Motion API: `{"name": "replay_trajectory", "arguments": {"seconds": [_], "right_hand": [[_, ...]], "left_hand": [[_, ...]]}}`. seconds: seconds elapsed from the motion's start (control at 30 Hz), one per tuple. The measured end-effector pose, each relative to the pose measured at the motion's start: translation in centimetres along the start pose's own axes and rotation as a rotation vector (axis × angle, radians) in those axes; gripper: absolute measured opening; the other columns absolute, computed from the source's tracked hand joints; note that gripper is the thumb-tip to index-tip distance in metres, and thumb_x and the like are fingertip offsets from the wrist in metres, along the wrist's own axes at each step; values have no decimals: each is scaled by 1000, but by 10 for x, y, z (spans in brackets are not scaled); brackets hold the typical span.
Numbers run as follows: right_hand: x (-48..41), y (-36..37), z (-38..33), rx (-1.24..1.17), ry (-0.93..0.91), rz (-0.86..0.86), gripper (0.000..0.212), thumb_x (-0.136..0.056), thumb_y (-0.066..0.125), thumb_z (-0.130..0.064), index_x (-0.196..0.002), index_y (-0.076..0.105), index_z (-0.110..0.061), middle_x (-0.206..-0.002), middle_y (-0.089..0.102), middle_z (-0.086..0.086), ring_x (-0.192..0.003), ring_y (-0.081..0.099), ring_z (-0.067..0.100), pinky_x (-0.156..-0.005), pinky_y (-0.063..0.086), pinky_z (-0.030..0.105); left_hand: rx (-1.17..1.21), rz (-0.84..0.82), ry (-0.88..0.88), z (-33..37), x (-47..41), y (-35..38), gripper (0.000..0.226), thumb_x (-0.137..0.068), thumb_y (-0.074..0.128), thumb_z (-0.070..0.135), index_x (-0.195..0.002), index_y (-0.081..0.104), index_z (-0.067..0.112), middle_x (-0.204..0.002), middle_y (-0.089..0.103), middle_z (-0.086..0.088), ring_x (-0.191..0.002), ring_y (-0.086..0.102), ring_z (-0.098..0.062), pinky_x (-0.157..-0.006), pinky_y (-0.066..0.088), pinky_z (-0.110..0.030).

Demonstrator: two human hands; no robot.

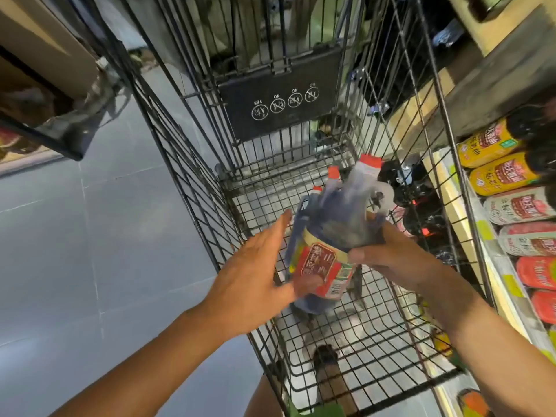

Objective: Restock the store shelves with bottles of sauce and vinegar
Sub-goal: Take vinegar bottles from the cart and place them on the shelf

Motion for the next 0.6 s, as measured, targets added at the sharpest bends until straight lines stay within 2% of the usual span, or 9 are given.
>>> {"name": "replay_trajectory", "arguments": {"seconds": [0.07, 0.13, 0.2, 0.27, 0.33, 0.43, 0.47, 0.53, 0.6], "right_hand": [[-5, 12, -20, -25, -54, -43, 76, -60, 84, -13, -130, 55, -1, -116, 73, 13, -108, 70, 30, -87, 55, 37], [-11, 27, -35, -12, -78, -38, 92, -54, 96, -30, -131, 54, -1, -118, 72, 14, -109, 68, 32, -88, 55, 40], [-19, 34, -45, 73, -101, 27, 91, -54, 95, -51, -128, 59, -11, -119, 71, 11, -111, 67, 30, -92, 55, 45], [-31, 25, -55, 143, -188, 101, 65, -69, 84, -53, -124, 67, -23, -119, 72, 4, -112, 68, 24, -94, 57, 43], [-47, 1, -53, 60, -206, 186, 54, -76, 77, -53, -123, 71, -27, -114, 73, -1, -106, 69, 19, -88, 59, 37], [-79, -50, -2, 218, 65, 448, 40, -82, 78, -40, -117, 71, -22, -111, 74, 4, -95, 70, 18, -89, 59, 40], [-85, -63, 21, 437, 207, 513, 43, -85, 76, -41, -121, 68, -18, -117, 72, 8, -97, 69, 21, -90, 58, 41], [-94, -70, 62, 735, 374, 546, 79, -81, 78, -57, -138, 51, -11, -131, 62, 10, -110, 64, 27, -88, 55, 37], [-99, -65, 97, 690, 432, 582, 110, -71, 80, -70, -150, 33, -9, -142, 50, 12, -118, 58, 30, -82, 49, 28]], "left_hand": [[700, -213, -83, 10, -12, 5, 114, -64, 71, 86, -157, 21, 44, -152, 50, 23, -139, 50, -6, -109, 50, -40], [974, -290, -117, 13, -27, 3, 105, -57, 86, 70, -144, 42, 31, -132, 70, 11, -123, 67, -14, -95, 58, -31], [957, -269, -84, 15, -37, -8, 92, -54, 92, 64, -132, 57, 28, -121, 76, -1, -114, 72, -21, -93, 60, -34], [859, -131, -68, 3, -46, -27, 66, -53, 94, 61, -112, 69, 46, -111, 79, 5, -103, 76, -15, -83, 61, -27], [775, 15, -22, -7, -51, -53, 40, -61, 89, 57, -97, 71, 55, -103, 79, 12, -93, 77, -8, -73, 58, -16], [711, 270, -32, -20, -50, -84, 65, -56, 84, 77, -111, 63, 50, -104, 78, 18, -93, 76, -4, -72, 58, -16], [666, 359, -41, -23, -48, -90, 70, -58, 80, 79, -115, 60, 46, -104, 77, 21, -94, 75, -3, -73, 58, -16], [610, 502, -56, -26, -45, -96, 63, -64, 74, 74, -116, 56, 45, -103, 74, 26, -94, 73, 1, -74, 57, -15], [605, 578, -68, -27, -43, -96, 58, -66, 72, 71, -116, 55, 46, -103, 73, 28, -95, 73, 2, -75, 56, -15]]}}
Point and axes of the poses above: each hand's wrist, its own x-axis away from the middle knuckle, its own y-axis out of the palm, z = x × y, the point moved 8 cm from there along -x, towards the middle knuckle
